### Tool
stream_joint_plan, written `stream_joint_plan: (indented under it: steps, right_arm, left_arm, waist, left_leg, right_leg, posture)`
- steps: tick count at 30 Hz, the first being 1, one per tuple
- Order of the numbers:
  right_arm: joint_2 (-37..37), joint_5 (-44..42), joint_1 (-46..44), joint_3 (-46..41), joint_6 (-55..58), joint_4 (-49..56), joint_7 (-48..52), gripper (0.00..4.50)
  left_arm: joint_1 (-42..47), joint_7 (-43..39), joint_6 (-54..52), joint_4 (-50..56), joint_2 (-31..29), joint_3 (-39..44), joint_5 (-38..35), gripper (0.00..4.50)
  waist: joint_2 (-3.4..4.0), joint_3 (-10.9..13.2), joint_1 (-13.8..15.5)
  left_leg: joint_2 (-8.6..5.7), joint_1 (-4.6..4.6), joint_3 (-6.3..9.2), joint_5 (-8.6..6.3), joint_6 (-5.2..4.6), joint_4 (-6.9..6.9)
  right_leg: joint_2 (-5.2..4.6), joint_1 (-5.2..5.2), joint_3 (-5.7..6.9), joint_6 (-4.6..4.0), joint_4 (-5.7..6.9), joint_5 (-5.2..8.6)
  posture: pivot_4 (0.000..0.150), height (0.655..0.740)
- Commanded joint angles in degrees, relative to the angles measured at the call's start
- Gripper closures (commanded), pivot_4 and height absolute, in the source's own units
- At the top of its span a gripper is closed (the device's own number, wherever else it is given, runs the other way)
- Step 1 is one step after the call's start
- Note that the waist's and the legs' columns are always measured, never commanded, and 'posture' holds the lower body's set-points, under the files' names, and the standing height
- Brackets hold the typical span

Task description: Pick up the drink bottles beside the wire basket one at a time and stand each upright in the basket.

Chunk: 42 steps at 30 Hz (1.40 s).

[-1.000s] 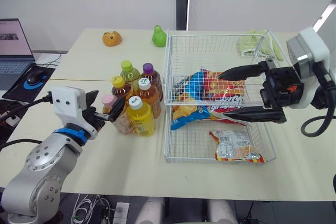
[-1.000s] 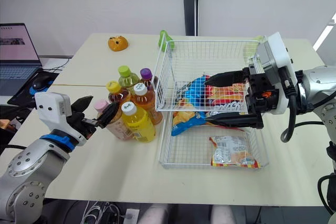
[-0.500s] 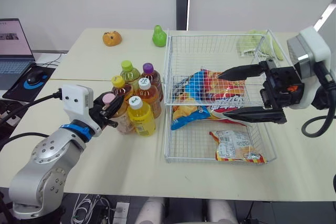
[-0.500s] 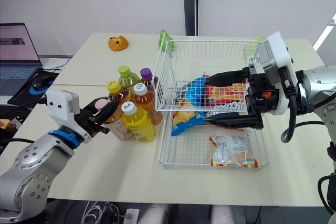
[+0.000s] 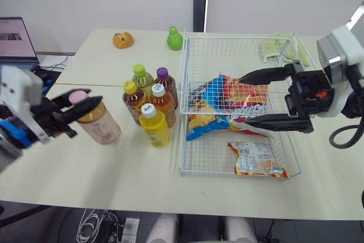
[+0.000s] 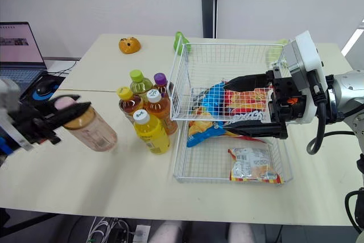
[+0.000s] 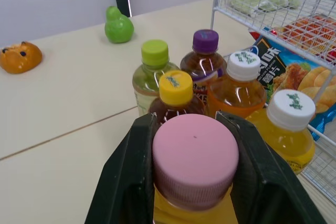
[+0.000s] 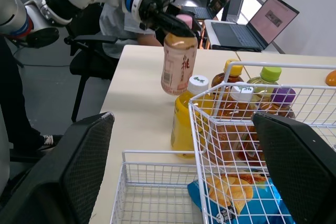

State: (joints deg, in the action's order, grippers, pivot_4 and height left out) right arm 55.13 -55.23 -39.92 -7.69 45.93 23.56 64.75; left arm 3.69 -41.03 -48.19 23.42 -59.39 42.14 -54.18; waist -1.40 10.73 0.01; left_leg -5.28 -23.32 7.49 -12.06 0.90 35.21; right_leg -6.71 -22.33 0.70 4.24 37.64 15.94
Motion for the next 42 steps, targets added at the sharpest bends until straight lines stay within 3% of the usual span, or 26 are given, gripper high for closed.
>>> stream_joint_plan:
  steps: [1, 8, 12, 16, 22, 27, 34, 42]
  right_arm:
    - [0.27, -0.07, -0.94, -1.60, -0.75, 0.46, -0.14, 0.00]
    - [0.71, -0.53, -0.71, -2.97, -0.46, 1.06, -1.81, 0.00]
    - [1.86, -1.54, 0.15, -5.31, 0.41, 1.56, -3.20, 0.00]
    - [3.70, -3.18, 1.48, -8.36, 1.90, 2.05, -3.63, 0.00]
    - [6.55, -5.90, 5.55, -14.63, 4.11, 4.22, -6.57, 0.00]
    - [7.47, -9.09, 9.26, -19.41, 5.91, 7.06, -10.66, 0.00]
    - [9.04, -10.97, 12.84, -24.90, 6.82, 8.76, -14.95, 0.00]
    - [10.37, -12.41, 17.07, -30.36, 7.45, 10.25, -18.35, 0.00]
  left_arm:
    - [7.18, -3.49, -3.12, -4.71, -6.16, 3.19, -6.18, 3.12]
    - [21.16, -7.88, -5.62, -15.28, -13.27, -3.84, -8.52, 3.12]
    - [38.18, -10.87, -5.36, -22.53, -15.22, -15.30, -7.58, 3.12]
    - [54.94, -15.01, -6.20, -29.32, -13.28, -26.20, -3.28, 3.12]
    - [78.56, -24.02, -6.18, -41.34, -3.34, -40.01, 5.94, 3.12]
    - [91.18, -33.10, -2.46, -53.16, 3.88, -45.81, 14.04, 3.12]
    - [98.72, -39.04, 3.43, -64.70, 16.53, -47.78, 21.24, 3.12]
    - [100.59, -36.69, 17.98, -74.51, 33.33, -46.80, 28.55, 3.12]
  waist:
    - [-0.01, 0.01, -0.04]
    - [0.00, 0.03, -0.40]
    - [-0.10, 0.08, -0.42]
    - [-0.15, 0.10, -0.58]
    - [-0.21, 0.14, -0.70]
    - [-0.28, 0.19, -1.69]
    - [-0.31, 0.21, -1.81]
    - [-0.39, 0.27, -1.67]
  left_leg:
    - [0.00, -0.03, 0.03, 0.00, 0.00, 0.00]
    - [0.00, -0.12, 0.00, -0.02, 0.03, -0.05]
    - [-0.01, -0.20, -0.01, -0.02, 0.03, -0.04]
    - [-0.05, -0.54, -0.02, 0.00, 0.05, 0.07]
    - [-0.07, -1.02, 0.04, 0.00, 0.05, 0.75]
    - [-0.11, -1.10, -0.02, 0.00, 0.02, 0.90]
    - [-0.09, -1.10, -0.07, 0.00, -0.01, 0.91]
    - [-0.14, -1.17, -0.06, 0.01, -0.02, 1.05]
  right_leg:
    - [0.00, -0.03, 0.02, 0.00, 0.00, 0.00]
    - [0.02, -0.22, -0.01, 0.01, 0.07, -0.01]
    - [0.02, -0.33, -0.02, 0.01, 0.20, -0.01]
    - [0.04, -0.64, -0.04, 0.08, 0.26, -0.07]
    - [0.10, -0.84, 0.04, 0.18, 0.48, -0.13]
    - [0.10, -0.86, -0.04, 0.29, 0.47, -0.23]
    - [0.08, -0.89, -0.06, 0.29, 0.54, -0.23]
    - [0.04, -0.89, -0.03, 0.31, 0.58, -0.25]
  posture:
    - [0.150, 0.7400]
    - [0.150, 0.7400]
    - [0.150, 0.7400]
    - [0.150, 0.7400]
    - [0.150, 0.7400]
    - [0.150, 0.7400]
    - [0.150, 0.7400]
    - [0.150, 0.7400]
